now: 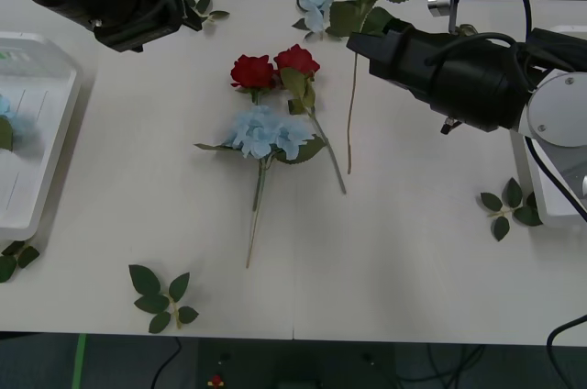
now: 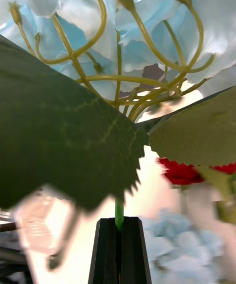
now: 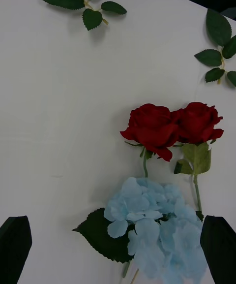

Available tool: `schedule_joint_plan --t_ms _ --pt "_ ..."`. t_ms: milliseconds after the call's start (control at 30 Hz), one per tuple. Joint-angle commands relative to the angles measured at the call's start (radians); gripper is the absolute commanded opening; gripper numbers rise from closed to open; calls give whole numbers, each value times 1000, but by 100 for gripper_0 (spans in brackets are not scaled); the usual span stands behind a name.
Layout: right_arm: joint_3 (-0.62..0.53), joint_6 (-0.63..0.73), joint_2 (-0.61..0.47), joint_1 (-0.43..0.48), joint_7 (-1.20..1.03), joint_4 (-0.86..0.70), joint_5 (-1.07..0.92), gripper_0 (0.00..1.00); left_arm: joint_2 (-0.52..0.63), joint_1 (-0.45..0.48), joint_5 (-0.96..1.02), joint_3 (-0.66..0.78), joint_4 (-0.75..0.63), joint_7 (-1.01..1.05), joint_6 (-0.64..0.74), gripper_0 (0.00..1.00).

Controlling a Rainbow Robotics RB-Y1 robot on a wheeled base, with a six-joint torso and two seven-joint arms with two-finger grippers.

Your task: Place the red flowers into the right box and the blue flowers into the left box. If a person shows an open palm, hand one flower to the person first, then continue sorting.

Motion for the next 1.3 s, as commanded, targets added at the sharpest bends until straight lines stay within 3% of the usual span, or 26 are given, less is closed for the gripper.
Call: schedule_joint_plan --t_ms 33,500,800,1000,1300 --pt "-32 -8 -19 33 38 -128 -52 0 -46 -65 -103 -78 5 5 -20 100" --pt "-43 -9 27 84 443 -234 -269 0 -64 -65 -121 -93 8 28 -51 100" --pt "-137 -123 28 70 583 -231 -157 0 -64 -65 -119 -93 8 33 -54 100" --pt "-167 -195 33 10 580 -186 -37 0 -63 -65 -119 -92 10 33 -56 100" --pt "-201 -215 76 -140 589 -2 150 0 -63 -65 -116 -92 10 33 -56 100"
